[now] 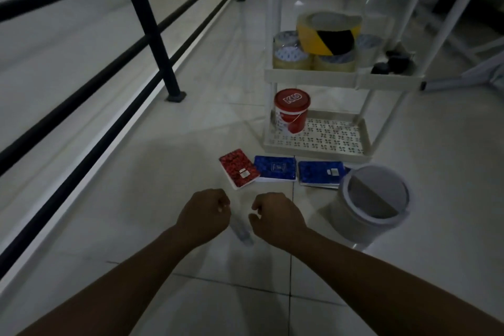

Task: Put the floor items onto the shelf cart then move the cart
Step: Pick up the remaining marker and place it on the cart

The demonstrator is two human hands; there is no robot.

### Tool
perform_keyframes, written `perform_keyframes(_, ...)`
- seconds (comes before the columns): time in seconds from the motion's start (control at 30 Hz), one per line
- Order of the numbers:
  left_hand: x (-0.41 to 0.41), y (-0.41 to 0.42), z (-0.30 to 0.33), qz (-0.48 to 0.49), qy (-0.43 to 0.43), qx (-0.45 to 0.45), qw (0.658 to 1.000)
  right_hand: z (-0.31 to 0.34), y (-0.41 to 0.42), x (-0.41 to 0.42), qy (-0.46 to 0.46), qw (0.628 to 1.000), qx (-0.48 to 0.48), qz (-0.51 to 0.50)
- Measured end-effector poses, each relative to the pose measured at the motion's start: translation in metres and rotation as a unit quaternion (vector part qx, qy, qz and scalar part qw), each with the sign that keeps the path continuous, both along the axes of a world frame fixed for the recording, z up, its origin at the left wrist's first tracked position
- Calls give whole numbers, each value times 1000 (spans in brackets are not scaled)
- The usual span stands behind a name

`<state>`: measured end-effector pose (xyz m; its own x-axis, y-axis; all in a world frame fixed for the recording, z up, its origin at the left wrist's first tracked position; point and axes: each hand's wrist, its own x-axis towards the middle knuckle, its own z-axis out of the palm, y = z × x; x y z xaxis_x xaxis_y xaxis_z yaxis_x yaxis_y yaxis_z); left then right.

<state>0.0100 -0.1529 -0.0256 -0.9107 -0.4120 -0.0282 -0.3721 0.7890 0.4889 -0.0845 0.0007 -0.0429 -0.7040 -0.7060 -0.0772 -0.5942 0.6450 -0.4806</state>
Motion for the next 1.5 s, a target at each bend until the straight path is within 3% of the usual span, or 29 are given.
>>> perform_keyframes(0.4, 18, -32, -17, 53, -17, 11, 998, -46, -38, 31, -7, 994, 104, 43)
perform_keyframes(0.73, 8, 0, 15, 21, 18, 11, 1000, -13, 20, 11, -44, 994, 102, -16)
perform_keyframes(0.93, -7, 44, 59, -8, 77, -1, 997, 63, 70, -1, 20, 997, 36, -64)
perform_keyframes(1.1, -31, 77, 124, -21, 140, 17, 990, 152, 121, -7, 92, 984, -80, -127)
perform_keyframes(1.3, -65, 103, 230, -76, 271, -23, 959, 283, 149, -37, 241, 925, -253, -151)
perform_keyframes(1.5, -108, 103, 318, -110, 347, -72, 928, 395, 135, -92, 322, 883, -294, -174)
